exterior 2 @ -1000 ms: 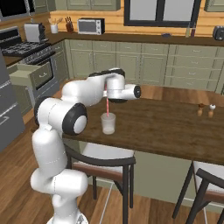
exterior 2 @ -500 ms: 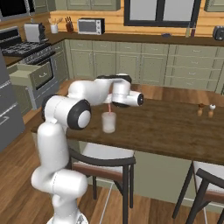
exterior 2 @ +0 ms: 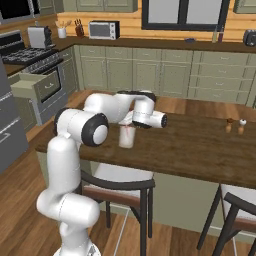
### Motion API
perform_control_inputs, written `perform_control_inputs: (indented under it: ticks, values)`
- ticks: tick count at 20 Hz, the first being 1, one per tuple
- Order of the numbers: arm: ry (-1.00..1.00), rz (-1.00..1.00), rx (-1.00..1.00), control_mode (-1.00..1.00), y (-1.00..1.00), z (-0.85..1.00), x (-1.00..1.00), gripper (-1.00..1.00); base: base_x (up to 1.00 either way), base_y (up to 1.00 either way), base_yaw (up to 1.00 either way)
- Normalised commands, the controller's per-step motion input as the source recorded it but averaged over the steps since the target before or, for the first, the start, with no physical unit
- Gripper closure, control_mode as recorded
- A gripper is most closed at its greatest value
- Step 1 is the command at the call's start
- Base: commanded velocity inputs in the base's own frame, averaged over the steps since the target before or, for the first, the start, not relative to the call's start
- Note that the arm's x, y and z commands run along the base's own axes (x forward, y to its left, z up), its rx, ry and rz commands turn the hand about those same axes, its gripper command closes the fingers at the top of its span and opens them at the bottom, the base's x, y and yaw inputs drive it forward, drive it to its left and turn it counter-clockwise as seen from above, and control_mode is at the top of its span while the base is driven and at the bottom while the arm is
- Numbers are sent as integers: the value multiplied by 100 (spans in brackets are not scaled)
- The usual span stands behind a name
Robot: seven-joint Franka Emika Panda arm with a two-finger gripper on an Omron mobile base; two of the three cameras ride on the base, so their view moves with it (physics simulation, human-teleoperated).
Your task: Take a straw from the drawer in front and place it inside the glass cup on the dining counter.
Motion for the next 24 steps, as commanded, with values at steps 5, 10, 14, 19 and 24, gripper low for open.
perform_control_inputs:
  ticks: [5, 10, 14, 19, 24]
  values:
    - [-1, 0, 0, -100, 0, -7, -55, 100, 0, 0, 0]
    - [0, 0, 0, -100, 0, -23, -17, 100, 0, 0, 0]
    - [0, 0, 0, -100, 0, -27, 0, -100, 0, 0, 0]
    - [0, 0, 0, -100, -5, -6, -5, -100, 0, 0, 0]
    - [0, 0, -1, -100, -25, 13, -41, -100, 0, 0, 0]
